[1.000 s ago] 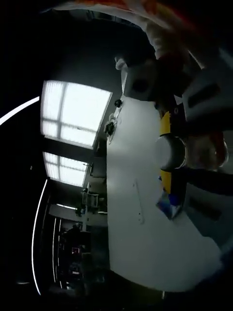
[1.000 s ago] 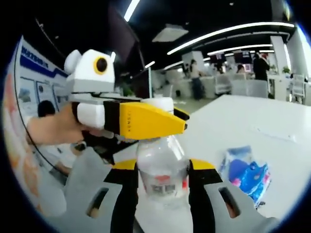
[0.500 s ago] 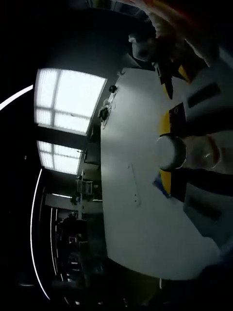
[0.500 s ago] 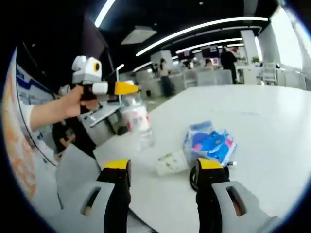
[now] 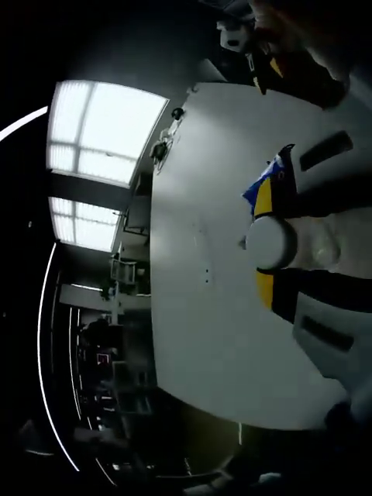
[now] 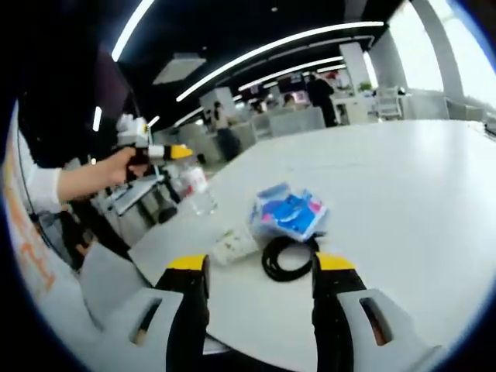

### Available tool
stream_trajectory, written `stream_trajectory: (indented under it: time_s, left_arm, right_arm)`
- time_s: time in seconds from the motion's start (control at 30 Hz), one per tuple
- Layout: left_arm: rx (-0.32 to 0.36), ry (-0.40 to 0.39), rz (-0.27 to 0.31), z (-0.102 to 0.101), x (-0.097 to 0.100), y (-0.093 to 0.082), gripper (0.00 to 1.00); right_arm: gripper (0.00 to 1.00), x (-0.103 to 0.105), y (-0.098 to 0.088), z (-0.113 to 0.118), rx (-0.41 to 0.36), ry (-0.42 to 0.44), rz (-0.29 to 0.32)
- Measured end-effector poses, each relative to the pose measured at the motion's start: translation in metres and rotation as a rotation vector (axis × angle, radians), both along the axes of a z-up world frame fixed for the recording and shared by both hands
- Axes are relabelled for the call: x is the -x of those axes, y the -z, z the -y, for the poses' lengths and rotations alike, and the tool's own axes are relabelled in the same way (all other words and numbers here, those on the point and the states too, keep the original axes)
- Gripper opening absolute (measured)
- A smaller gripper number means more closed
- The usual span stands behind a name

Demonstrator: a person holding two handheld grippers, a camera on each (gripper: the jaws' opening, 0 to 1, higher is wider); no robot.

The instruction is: Arrange the tabletop items into an orderly group along one side of the table until the central work area is clear of visible clutter.

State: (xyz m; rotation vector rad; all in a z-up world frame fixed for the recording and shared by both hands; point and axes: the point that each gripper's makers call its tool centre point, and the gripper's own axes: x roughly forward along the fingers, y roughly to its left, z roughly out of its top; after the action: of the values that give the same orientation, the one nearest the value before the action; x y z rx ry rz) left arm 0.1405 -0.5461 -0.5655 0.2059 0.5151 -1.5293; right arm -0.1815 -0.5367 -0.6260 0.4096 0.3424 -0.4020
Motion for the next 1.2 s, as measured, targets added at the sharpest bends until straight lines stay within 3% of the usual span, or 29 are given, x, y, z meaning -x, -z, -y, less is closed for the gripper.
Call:
stream_trajectory:
  time_s: [0.2, 0.47, 0.73, 1.2]
  left_arm:
    - [-0.027, 0.000, 0.022, 0.016, -0.017, 0.012, 0.22]
    - [-0.059, -0.052, 0.005, 0.035, -0.038, 0.033, 0.22]
    - [-0.073, -0.125, -0.032, 0.040, -0.050, 0.052, 0.22]
    - [-0.033, -0.165, -0.068, 0.040, -0.062, 0.054, 0.22]
  right_arm:
    - [0.51, 0.001, 0.005, -0.003, -0.017, 0.013, -0.003]
    - [0.50, -0.001, 0.005, -0.002, -0.035, 0.033, 0.004]
    - [0.49, 0.001, 0.008, -0.002, -0.036, 0.035, -0.016]
    - [0.48, -0.002, 0.013, -0.007, -0.056, 0.022, -0.024]
